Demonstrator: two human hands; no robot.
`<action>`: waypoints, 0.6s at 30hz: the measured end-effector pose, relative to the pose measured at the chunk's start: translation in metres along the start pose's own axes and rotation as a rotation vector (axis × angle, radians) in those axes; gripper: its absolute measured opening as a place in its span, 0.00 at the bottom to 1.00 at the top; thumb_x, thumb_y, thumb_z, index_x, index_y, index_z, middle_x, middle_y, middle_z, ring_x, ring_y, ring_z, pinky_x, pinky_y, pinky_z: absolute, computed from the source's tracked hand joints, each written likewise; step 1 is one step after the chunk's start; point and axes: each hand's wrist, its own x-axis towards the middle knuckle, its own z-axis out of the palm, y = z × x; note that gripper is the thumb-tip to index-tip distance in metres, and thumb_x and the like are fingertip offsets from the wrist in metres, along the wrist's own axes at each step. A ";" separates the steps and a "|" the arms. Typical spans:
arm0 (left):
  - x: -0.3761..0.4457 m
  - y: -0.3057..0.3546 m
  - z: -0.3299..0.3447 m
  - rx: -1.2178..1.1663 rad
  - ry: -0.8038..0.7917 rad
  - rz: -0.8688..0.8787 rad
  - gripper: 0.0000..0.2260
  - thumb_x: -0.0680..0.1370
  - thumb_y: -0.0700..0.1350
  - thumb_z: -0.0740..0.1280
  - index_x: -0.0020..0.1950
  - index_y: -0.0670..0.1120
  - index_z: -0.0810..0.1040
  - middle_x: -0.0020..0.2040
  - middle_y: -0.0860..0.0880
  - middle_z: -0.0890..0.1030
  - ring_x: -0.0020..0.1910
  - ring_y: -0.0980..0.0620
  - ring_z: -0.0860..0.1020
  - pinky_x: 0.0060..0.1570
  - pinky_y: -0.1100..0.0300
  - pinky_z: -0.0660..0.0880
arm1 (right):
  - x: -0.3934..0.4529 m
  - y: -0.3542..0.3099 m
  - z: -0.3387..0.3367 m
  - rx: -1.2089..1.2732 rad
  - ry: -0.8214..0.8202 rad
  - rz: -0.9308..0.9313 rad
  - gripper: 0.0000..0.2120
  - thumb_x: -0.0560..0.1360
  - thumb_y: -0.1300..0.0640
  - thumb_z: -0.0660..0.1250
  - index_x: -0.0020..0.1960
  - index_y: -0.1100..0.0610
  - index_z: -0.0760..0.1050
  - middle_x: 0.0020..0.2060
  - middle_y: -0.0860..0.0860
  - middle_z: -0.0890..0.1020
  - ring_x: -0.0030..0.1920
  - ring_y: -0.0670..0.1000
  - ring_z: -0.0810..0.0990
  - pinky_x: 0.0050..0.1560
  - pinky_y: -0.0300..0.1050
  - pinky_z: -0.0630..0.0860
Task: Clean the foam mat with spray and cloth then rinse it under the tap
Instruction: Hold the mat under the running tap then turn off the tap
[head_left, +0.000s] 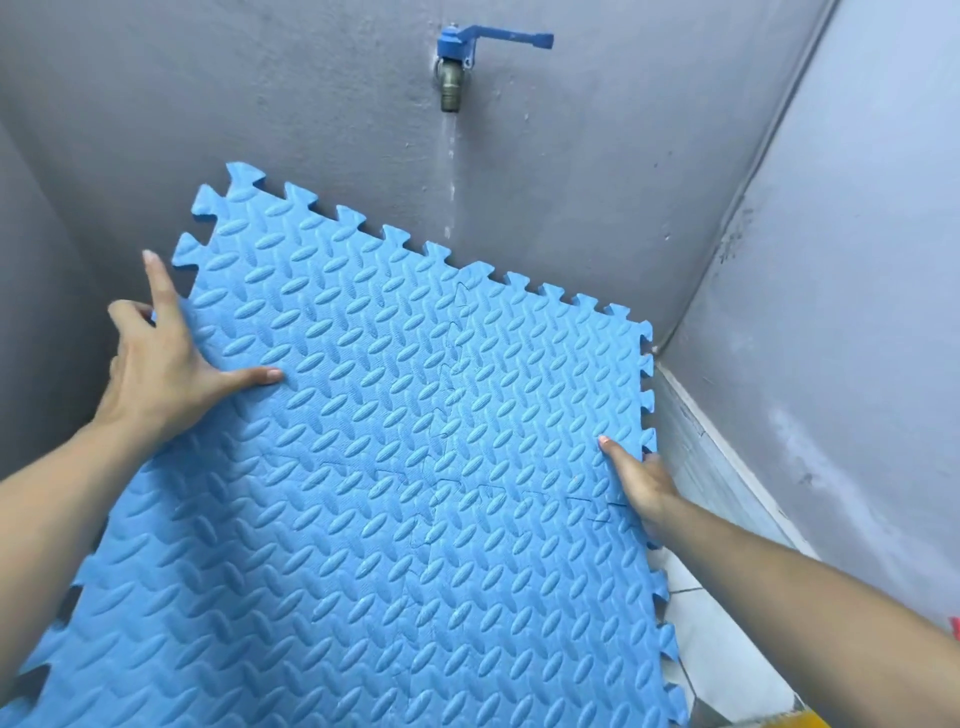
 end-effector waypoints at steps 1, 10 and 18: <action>-0.003 -0.002 -0.002 -0.004 0.009 -0.002 0.66 0.54 0.65 0.77 0.77 0.52 0.35 0.62 0.34 0.62 0.59 0.34 0.69 0.63 0.38 0.69 | -0.001 -0.004 0.002 0.019 0.074 -0.026 0.44 0.64 0.29 0.68 0.70 0.55 0.65 0.63 0.51 0.76 0.64 0.59 0.75 0.64 0.54 0.70; -0.006 0.008 0.002 -0.040 0.096 -0.117 0.64 0.57 0.67 0.76 0.77 0.50 0.35 0.65 0.33 0.61 0.63 0.31 0.67 0.64 0.38 0.67 | 0.011 -0.082 0.001 -0.228 0.367 -0.343 0.40 0.77 0.36 0.59 0.78 0.59 0.54 0.76 0.61 0.57 0.73 0.63 0.63 0.70 0.60 0.60; 0.000 0.010 0.015 0.023 0.095 -0.180 0.64 0.58 0.67 0.75 0.77 0.49 0.36 0.66 0.34 0.60 0.63 0.31 0.66 0.60 0.37 0.69 | -0.099 0.000 0.130 -1.026 -0.103 -1.192 0.36 0.79 0.36 0.46 0.80 0.52 0.39 0.78 0.58 0.37 0.77 0.63 0.36 0.75 0.66 0.44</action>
